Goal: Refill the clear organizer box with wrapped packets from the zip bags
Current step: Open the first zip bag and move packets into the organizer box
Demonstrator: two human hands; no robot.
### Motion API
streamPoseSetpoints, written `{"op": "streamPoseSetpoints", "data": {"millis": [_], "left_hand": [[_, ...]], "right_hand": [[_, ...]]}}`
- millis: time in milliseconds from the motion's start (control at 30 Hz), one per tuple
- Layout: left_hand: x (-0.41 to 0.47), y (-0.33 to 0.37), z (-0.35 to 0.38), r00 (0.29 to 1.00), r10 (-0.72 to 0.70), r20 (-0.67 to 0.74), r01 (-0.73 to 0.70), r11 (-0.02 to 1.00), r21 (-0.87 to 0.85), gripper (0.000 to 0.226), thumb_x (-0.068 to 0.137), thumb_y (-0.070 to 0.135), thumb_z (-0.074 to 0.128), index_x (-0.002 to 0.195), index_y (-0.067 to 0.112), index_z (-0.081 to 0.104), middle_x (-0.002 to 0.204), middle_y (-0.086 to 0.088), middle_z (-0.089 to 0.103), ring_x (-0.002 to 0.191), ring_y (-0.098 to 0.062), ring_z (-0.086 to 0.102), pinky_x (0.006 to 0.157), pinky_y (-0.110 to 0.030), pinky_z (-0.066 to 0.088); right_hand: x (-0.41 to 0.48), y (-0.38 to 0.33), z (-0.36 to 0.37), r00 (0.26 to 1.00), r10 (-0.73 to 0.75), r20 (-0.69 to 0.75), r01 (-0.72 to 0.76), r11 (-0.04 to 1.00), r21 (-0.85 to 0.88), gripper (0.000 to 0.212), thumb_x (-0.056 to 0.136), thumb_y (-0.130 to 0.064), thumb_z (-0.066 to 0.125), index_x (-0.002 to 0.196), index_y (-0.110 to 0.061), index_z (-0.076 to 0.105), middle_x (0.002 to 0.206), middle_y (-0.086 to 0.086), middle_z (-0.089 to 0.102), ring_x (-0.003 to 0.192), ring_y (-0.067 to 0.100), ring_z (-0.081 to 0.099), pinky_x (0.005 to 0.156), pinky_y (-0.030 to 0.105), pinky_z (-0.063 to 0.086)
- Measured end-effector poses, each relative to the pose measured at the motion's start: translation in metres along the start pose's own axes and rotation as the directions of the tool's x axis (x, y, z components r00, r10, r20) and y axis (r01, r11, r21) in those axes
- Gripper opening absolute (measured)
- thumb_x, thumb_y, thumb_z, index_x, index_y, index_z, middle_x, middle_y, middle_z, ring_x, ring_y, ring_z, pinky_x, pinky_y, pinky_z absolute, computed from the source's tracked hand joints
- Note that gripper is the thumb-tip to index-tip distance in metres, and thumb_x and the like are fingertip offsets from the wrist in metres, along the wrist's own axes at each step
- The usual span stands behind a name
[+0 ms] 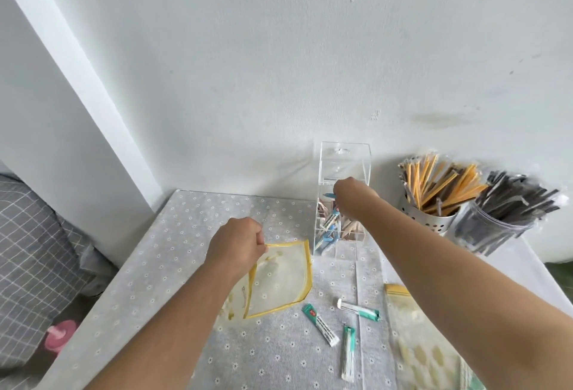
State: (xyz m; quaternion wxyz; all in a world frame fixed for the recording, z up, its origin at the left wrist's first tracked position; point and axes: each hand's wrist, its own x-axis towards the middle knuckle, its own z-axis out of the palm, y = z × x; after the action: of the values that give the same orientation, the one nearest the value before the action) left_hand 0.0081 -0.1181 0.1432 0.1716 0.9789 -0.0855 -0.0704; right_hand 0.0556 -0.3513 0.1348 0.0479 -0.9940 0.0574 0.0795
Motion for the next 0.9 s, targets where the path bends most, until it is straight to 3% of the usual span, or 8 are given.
{"op": "streamPoseSetpoints", "data": {"millis": [133,233,367,567,733,833,900], "left_hand": [[0.002,-0.002,0.003,1.0,0.013,0.017,-0.013,1.0,0.012,0.017,0.082,0.024,0.07,0.069,0.022,0.059,0.073,0.006,0.06,0.067,-0.017,0.055,0.061,-0.023,0.039],[0.004,-0.003,0.004,1.0,0.015,0.024,-0.015,1.0,0.015,0.015,0.082,0.024,0.07,0.07,0.022,0.061,0.075,0.005,0.061,0.067,-0.017,0.055,0.062,-0.023,0.039],[0.006,-0.002,0.003,1.0,0.012,0.025,-0.013,1.0,0.023,0.014,0.083,0.023,0.07,0.072,0.021,0.062,0.074,0.005,0.06,0.068,-0.017,0.055,0.062,-0.023,0.039],[0.007,0.001,0.005,0.999,0.009,0.031,-0.01,1.0,0.029,0.018,0.082,0.025,0.071,0.069,0.023,0.06,0.074,0.005,0.061,0.068,-0.017,0.055,0.062,-0.023,0.039],[0.006,0.001,0.006,0.999,0.009,0.036,-0.01,1.0,0.024,0.019,0.082,0.024,0.071,0.067,0.022,0.059,0.074,0.006,0.061,0.068,-0.016,0.056,0.061,-0.023,0.039],[0.006,0.0,0.007,0.999,0.004,0.039,-0.005,1.0,0.03,0.023,0.082,0.024,0.07,0.064,0.023,0.056,0.073,0.005,0.06,0.066,-0.017,0.055,0.061,-0.023,0.038],[0.005,-0.001,0.008,0.999,-0.004,0.041,0.003,1.0,0.028,0.029,0.082,0.024,0.07,0.06,0.026,0.051,0.072,0.006,0.058,0.066,-0.017,0.054,0.061,-0.023,0.038]], "right_hand": [[0.006,-0.01,0.017,0.988,-0.065,0.14,0.073,0.996,-0.054,0.024,0.089,0.0,0.049,0.109,0.001,0.062,0.111,0.015,0.066,0.104,0.03,0.063,0.078,0.031,0.049],[0.016,-0.008,0.025,0.979,-0.109,0.173,0.124,0.989,-0.076,0.02,0.087,-0.006,0.057,0.104,-0.001,0.065,0.1,0.012,0.068,0.09,0.028,0.063,0.07,0.029,0.046],[0.024,0.001,0.02,0.986,-0.103,0.134,0.114,0.991,-0.077,0.015,0.087,-0.01,0.054,0.094,-0.006,0.066,0.078,0.004,0.055,0.074,0.024,0.055,0.064,0.029,0.043],[0.022,0.007,0.029,0.979,-0.115,0.167,0.134,0.985,-0.109,0.019,0.086,-0.01,0.054,0.1,-0.011,0.066,0.091,0.003,0.065,0.088,0.024,0.065,0.077,0.035,0.057],[0.018,0.01,0.033,0.976,-0.143,0.164,0.151,0.988,-0.037,0.02,0.089,-0.02,0.058,0.1,-0.01,0.07,0.103,0.008,0.069,0.094,0.026,0.065,0.084,0.037,0.055],[0.016,0.009,0.029,0.978,-0.096,0.185,0.088,0.995,0.054,0.023,0.09,-0.015,0.054,0.103,-0.008,0.072,0.106,0.009,0.071,0.097,0.025,0.067,0.088,0.033,0.053],[0.018,0.01,0.029,0.977,-0.05,0.209,0.021,0.991,0.135,0.025,0.089,-0.009,0.052,0.102,-0.003,0.072,0.1,0.011,0.074,0.089,0.023,0.071,0.087,0.03,0.055]]}}
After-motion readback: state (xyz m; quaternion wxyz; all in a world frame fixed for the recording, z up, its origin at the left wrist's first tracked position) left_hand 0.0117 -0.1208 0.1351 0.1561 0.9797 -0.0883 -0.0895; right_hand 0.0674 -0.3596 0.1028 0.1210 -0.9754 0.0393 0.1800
